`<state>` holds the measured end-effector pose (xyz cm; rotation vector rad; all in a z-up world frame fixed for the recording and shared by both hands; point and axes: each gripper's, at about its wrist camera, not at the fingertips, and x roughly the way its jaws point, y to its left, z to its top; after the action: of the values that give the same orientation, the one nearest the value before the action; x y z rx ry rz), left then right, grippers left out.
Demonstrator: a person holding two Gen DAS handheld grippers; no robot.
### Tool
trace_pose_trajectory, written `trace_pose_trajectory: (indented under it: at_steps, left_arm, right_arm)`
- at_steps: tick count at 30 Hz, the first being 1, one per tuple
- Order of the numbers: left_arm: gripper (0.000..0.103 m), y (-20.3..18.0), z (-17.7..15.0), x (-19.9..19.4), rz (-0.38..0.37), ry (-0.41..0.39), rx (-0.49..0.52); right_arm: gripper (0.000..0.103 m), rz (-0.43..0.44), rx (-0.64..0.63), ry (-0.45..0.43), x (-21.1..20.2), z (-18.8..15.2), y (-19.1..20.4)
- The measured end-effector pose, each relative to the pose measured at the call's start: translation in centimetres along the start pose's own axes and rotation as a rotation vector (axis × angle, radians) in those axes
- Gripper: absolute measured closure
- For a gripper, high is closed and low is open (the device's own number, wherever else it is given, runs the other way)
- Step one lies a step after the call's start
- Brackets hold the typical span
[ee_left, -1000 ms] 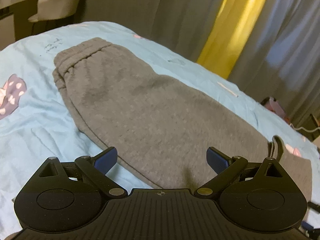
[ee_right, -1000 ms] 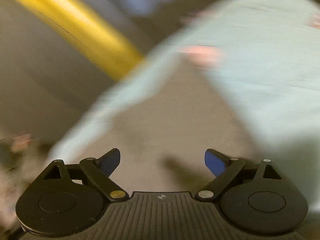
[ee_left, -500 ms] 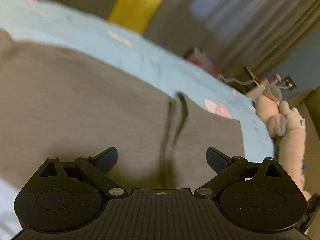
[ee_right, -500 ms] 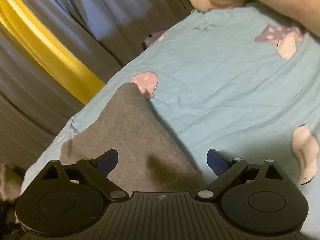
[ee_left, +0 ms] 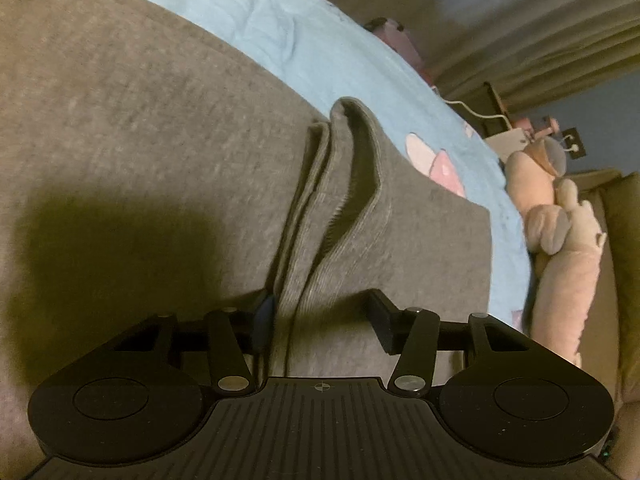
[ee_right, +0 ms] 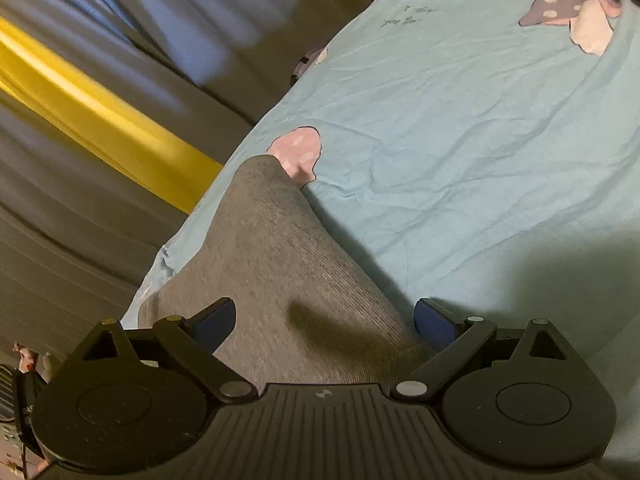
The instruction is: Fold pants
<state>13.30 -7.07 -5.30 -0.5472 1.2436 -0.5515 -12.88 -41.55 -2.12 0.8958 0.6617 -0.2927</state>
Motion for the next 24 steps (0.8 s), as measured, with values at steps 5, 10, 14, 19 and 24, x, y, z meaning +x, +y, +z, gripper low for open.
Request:
trace_pose_trajectory:
  at_steps: [5,10,14,19,24]
  left_arm:
    - [0.083,-0.6,-0.5,-0.2,-0.005,-0.015,0.020]
    - [0.084,-2.6,-0.4,-3.5,-0.006,-0.064,0.103]
    - [0.084,-2.8,0.3,-6.3,0.052,-0.103,0.141]
    - [0.082,-1.2,0.8,-7.6,0.213,-0.135,0.197]
    - [0.067,0.1,-0.2,-8.1,0.324,-0.155,0.170]
  right_arm:
    - [0.007,0.004,-0.019,-0.005,0.0,-0.2,0.4]
    - [0.007,0.019,-0.034,-0.031,-0.3,-0.3,0.5]
    - [0.007,0.021,-0.072,-0.019,-0.1,-0.5,1.2]
    - [0.007,0.002,-0.101,0.012,0.4,-0.6,1.7]
    - [0.007,-0.019,-0.122,0.014,0.6,-0.7,2.1]
